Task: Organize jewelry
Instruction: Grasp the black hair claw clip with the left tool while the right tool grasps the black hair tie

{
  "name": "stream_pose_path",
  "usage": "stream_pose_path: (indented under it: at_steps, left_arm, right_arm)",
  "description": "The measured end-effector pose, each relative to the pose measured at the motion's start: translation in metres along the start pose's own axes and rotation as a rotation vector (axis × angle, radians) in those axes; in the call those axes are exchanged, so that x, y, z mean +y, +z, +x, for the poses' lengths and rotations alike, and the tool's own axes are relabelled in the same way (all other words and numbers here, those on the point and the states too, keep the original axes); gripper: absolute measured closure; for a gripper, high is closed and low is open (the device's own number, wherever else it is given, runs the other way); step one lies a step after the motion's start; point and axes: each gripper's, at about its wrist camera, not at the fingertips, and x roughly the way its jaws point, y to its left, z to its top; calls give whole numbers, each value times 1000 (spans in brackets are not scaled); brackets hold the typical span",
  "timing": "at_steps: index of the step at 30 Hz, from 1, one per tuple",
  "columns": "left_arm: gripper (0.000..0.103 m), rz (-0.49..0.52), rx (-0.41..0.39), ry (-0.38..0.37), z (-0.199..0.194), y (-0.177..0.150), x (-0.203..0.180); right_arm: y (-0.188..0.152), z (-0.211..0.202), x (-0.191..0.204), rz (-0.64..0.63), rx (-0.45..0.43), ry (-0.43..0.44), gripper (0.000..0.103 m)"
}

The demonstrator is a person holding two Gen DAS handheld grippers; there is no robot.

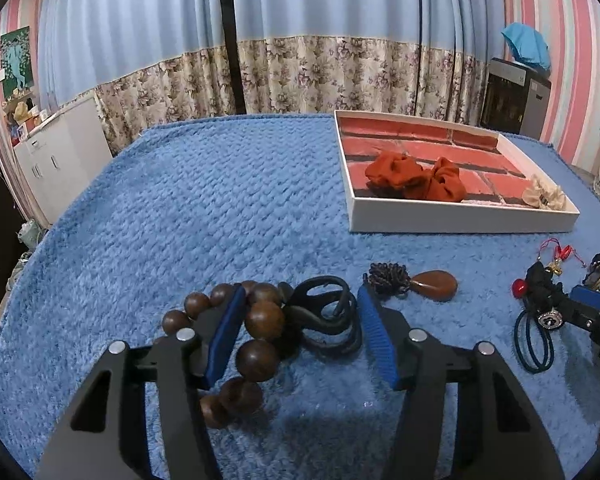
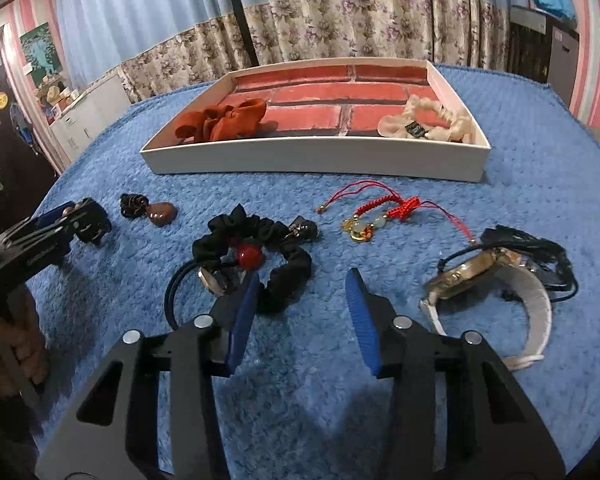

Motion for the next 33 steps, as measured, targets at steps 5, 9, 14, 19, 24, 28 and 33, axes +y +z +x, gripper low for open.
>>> stream_pose_path:
  at_steps: [5,9,14,19,24,28,33]
  left_arm:
    - [49,-7,-10,3,-1,1,1]
    - [50,-32,-16,-13,-4,0,6]
    - [69,-53,-47,-26,-12,-1,12]
    - [69,-22,-46,-22,-15,-2,7]
    - [69,-14,-56,-35,-17,-4,5]
    - [69,-55,-62,-65,-19,-5,14]
    - [68,-3,-51,-51,-19,-5,4]
  right_arm:
    - [3,10,6,-17,22,-22,84]
    - [2,6,9,-32,3,-31,91]
    - [0,-1,8,-36,-23,-33,93]
    - [0,-4,6,-31,-25,-24,93]
    - [0,-5,6,-32,-26,-14,93]
    - [0,-7,5,-21,-29,-9,93]
    - [0,-6,4,-20,-28,-2,93]
